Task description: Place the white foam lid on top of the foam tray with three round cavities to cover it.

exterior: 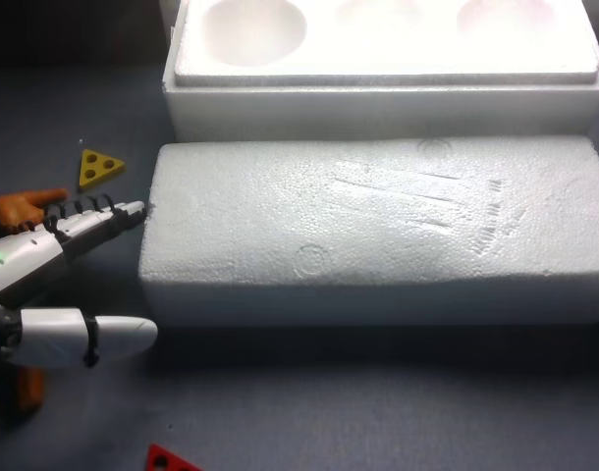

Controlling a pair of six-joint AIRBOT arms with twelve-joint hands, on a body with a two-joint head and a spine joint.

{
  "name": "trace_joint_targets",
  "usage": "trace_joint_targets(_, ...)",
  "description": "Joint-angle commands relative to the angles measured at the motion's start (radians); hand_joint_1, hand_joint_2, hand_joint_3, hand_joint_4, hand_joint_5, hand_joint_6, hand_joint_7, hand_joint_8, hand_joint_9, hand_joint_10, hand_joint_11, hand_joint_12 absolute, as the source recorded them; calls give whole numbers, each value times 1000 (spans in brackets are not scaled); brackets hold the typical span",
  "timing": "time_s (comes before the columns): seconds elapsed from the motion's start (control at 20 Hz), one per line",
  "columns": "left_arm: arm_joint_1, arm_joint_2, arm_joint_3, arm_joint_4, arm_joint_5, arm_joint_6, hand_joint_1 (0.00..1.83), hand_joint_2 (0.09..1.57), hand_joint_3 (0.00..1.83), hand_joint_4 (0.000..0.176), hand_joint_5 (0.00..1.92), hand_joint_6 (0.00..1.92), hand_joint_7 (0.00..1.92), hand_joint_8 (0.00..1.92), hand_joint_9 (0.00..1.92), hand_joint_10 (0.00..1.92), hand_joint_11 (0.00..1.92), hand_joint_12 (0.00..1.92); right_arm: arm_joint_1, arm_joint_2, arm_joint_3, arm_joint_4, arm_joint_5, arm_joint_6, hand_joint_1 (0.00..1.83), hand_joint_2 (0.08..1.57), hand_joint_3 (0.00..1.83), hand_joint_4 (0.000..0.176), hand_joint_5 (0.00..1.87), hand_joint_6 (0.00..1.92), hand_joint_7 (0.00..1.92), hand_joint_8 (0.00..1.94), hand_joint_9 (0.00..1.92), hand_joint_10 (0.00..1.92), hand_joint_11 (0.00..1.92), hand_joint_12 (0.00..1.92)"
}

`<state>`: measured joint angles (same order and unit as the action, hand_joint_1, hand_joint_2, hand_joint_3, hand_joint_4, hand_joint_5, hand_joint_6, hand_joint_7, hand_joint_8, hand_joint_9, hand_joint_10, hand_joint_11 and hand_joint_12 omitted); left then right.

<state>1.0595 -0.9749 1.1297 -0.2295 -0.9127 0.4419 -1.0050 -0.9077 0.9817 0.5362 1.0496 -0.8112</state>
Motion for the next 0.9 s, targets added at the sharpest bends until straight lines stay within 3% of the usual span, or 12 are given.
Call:
trace_joint_targets(0.0,-14,-5,7,-10,-114,-5,461,1010,0,0,0,0,0,0,0,0,0,0,14,2,12,-5,93,1,583,1082,9,0,0,0,0,0,0,0,9,292)
trace_joint_targets(0.1,-25,-14,12,-10,-115,-4,430,1002,0,0,0,0,0,0,0,0,0,0,25,-15,26,1,78,1,591,1091,2,0,0,0,0,0,0,0,0,572)
trace_joint_targets(0.5,-31,-56,19,-59,-160,-5,420,1064,15,0,0,0,0,0,0,0,0,0,51,-53,50,14,69,10,589,1137,5,0,0,0,0,0,0,0,0,567)
trace_joint_targets(0.6,-31,-64,20,-61,-169,-13,448,1071,15,0,5,2,0,0,0,0,0,0,54,-59,54,12,69,17,559,1156,2,0,0,0,0,0,0,0,0,817)
trace_joint_targets(0.7,-30,-68,17,-61,-175,-16,497,1082,15,0,17,6,0,0,0,0,0,0,56,-62,55,4,69,27,560,1165,2,0,14,6,0,0,0,0,0,918)
trace_joint_targets(0.85,-30,-71,14,-56,-189,-27,504,1084,12,0,33,11,0,0,0,0,0,0,62,-66,57,-11,70,40,488,1176,3,0,180,49,116,26,137,65,0,1262)
